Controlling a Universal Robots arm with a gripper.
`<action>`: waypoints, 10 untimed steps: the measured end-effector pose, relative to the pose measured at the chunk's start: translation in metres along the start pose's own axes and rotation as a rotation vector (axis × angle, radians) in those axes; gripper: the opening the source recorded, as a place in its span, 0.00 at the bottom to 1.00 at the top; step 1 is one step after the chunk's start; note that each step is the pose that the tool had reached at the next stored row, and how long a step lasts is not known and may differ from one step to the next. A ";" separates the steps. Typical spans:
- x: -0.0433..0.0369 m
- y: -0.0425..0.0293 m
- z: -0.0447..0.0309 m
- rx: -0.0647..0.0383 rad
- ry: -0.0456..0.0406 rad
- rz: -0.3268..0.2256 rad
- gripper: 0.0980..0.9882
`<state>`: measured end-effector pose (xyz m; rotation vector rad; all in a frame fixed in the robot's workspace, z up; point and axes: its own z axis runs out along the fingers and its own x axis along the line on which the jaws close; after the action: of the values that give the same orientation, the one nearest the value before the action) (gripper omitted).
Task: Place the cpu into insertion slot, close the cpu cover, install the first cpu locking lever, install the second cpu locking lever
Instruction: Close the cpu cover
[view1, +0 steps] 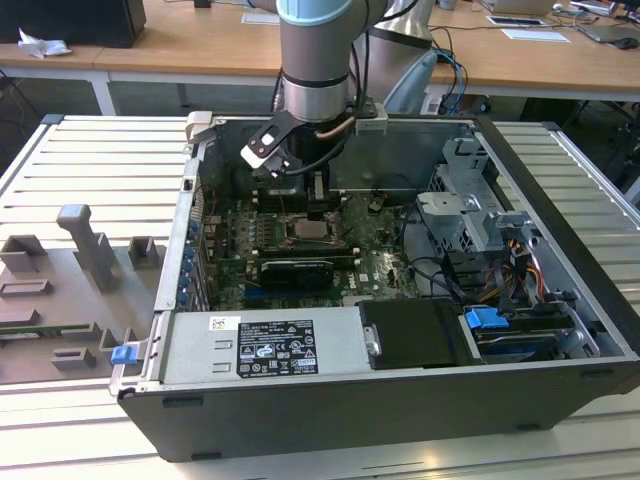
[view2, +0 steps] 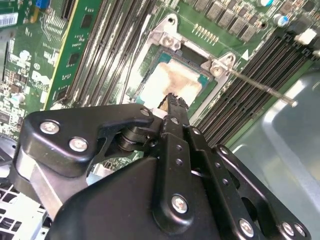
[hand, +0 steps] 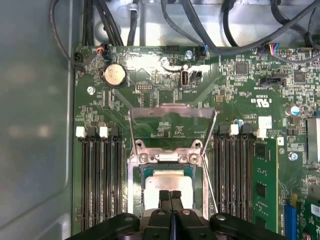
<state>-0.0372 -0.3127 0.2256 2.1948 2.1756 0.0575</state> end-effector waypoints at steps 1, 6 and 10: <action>0.0000 0.0024 0.0001 0.001 -0.0001 0.000 0.01; 0.0000 0.0032 -0.0048 0.001 0.0002 0.000 0.01; 0.0000 0.0094 -0.0045 0.001 -0.0001 0.000 0.01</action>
<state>-0.0281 -0.3127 0.2307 2.1953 2.1762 0.0561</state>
